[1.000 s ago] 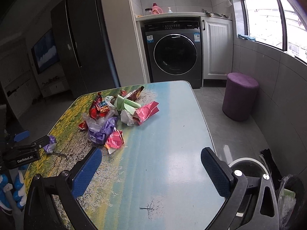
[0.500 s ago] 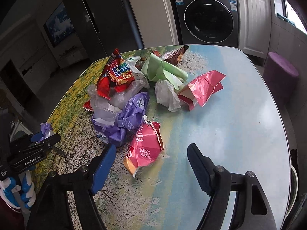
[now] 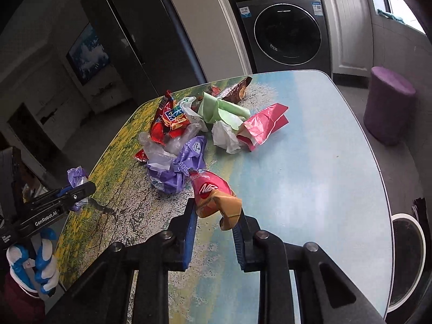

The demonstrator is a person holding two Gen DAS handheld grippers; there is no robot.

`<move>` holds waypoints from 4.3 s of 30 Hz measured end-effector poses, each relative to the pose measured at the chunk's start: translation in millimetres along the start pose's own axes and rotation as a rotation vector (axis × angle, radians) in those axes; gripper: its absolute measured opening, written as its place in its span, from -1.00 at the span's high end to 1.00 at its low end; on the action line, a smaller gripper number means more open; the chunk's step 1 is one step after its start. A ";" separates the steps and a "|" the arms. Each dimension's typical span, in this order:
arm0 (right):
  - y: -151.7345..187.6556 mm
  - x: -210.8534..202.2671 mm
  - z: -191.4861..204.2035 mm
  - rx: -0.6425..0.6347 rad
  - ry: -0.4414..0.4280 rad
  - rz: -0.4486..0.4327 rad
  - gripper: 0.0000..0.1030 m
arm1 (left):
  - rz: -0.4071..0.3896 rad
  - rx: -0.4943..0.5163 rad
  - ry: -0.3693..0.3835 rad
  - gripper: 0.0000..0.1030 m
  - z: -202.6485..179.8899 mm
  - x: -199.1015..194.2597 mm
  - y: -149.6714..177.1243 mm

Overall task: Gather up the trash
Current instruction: 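Carry both items over the trash bin and open both grippers, then return both grippers to the table, then grasp the red chip bag with the left gripper while the right gripper grasps the pink wrapper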

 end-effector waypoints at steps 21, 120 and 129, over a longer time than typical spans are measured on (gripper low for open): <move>49.9 -127.6 -285.2 0.476 0.428 -0.143 0.55 | 0.097 0.435 0.484 0.45 -404.7 56.2 -47.6; -73.3 89.4 -59.3 0.204 -0.033 0.066 0.45 | 0.048 0.081 0.066 0.73 -48.5 113.1 -96.5; -71.1 44.9 -49.3 0.170 -0.048 -0.001 0.49 | -0.008 0.077 0.111 0.90 -57.5 72.7 -101.8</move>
Point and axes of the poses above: each gripper's, at about its wrist camera, not at the fingertips, and x roughly the way its jaws point, z to its left, y to its underside, the point moved 10 cm from there along x, roughly the way its jaws point, and after that the axes turned 6 degrees about y, right-handed, at the moved point
